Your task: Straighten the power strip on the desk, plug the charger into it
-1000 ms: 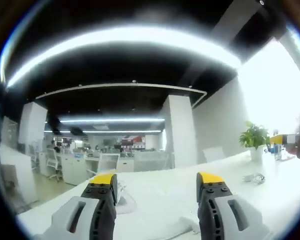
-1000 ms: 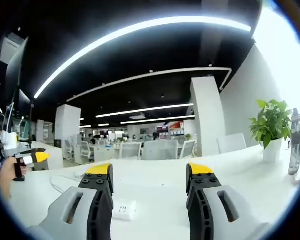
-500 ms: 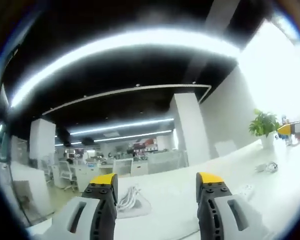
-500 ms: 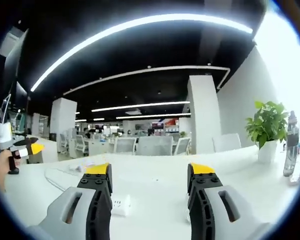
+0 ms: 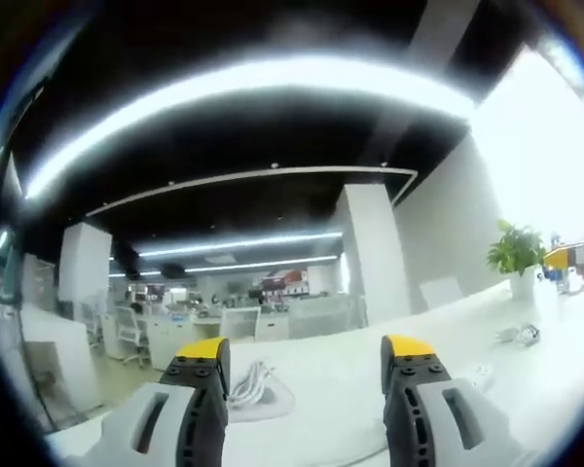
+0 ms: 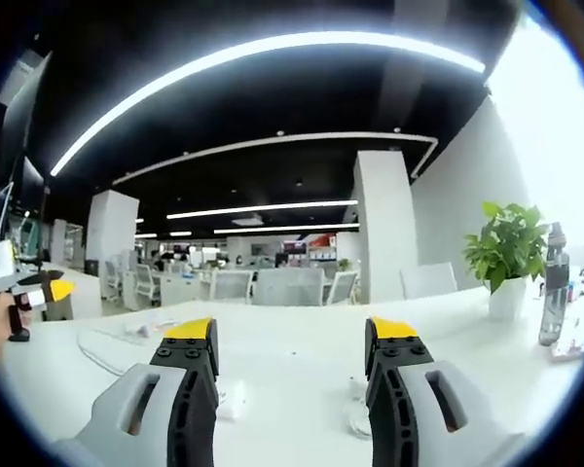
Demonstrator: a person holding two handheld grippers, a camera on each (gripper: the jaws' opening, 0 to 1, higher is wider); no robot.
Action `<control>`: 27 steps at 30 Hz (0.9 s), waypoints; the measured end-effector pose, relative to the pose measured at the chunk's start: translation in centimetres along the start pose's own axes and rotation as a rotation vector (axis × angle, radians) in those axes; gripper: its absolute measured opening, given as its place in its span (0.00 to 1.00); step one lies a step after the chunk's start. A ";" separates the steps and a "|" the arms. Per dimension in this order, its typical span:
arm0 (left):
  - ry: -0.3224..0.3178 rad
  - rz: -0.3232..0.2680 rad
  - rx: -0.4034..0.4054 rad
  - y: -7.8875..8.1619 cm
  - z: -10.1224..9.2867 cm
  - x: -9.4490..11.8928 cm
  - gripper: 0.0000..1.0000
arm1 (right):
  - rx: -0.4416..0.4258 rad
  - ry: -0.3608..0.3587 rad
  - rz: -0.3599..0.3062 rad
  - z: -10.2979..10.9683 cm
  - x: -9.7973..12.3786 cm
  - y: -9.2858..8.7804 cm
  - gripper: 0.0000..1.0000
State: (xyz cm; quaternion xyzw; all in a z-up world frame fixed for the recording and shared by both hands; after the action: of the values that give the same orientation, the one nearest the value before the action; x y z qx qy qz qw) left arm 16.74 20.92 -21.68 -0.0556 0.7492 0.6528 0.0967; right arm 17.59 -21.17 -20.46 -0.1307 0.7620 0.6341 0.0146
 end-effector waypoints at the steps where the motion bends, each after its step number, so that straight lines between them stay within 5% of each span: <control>1: 0.000 0.000 0.000 0.0 0.0 0.0 0.65 | 0.000 -0.001 -0.001 0.0 0.0 0.0 0.61; 7: 0.009 0.008 0.000 -0.3 0.2 0.1 0.64 | -0.031 0.007 0.023 0.0 -0.1 -1.2 0.61; 27: -0.002 -0.033 0.041 0.2 0.3 0.1 0.63 | -0.011 0.014 -0.004 0.1 -0.1 -0.9 0.59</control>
State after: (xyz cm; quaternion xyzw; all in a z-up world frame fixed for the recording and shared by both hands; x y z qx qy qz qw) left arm 16.63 21.26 -21.59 -0.0653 0.7615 0.6355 0.1092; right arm 17.86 -21.25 -21.30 -0.1368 0.7584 0.6373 0.0097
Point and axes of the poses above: the point that each gripper's makers call its tool centre point, and the gripper's own axes: x roughly backward along the fingers, z roughly to its left, y roughly out of its top, the point moved 6 cm from there along x, roughly backward along the fingers, and after that the axes turned 10 degrees about x, right-handed, at the moved point
